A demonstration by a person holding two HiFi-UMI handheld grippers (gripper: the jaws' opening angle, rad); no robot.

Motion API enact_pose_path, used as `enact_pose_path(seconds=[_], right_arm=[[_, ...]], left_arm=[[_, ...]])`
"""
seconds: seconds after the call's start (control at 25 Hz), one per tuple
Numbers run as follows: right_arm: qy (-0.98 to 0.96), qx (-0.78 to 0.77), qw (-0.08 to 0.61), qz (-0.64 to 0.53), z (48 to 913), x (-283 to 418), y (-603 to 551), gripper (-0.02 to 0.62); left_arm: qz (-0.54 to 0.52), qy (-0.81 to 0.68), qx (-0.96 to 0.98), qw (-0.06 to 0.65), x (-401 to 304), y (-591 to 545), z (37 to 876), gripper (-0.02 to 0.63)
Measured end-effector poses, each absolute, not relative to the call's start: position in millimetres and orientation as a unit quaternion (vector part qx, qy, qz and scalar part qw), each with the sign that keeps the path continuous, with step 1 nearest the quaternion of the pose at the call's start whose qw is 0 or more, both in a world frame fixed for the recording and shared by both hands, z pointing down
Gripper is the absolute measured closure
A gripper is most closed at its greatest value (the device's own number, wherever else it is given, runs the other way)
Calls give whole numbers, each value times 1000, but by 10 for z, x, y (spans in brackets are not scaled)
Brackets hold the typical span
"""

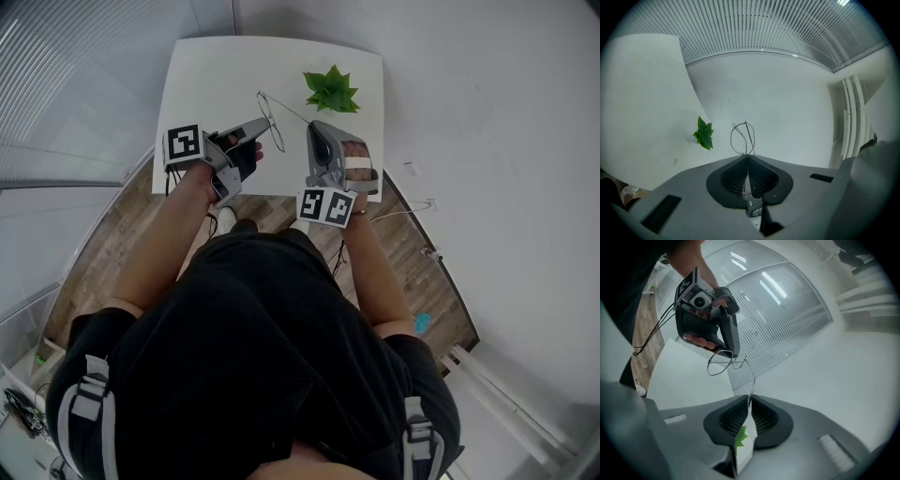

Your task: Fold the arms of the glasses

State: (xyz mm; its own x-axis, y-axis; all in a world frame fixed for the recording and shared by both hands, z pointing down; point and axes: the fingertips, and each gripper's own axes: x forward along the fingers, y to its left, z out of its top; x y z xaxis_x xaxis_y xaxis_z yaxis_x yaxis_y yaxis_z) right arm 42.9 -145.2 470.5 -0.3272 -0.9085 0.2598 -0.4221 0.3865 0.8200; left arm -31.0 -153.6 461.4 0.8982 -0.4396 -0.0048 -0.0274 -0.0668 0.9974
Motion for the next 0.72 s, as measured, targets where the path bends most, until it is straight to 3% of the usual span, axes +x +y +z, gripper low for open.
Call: enact_pose_path(seconds=[0.72], right_arm=[[-770, 426, 344, -328, 4597, 241, -1274, 565]], left_arm=[[-175, -164, 713, 658, -350, -1568, 4512, 594]])
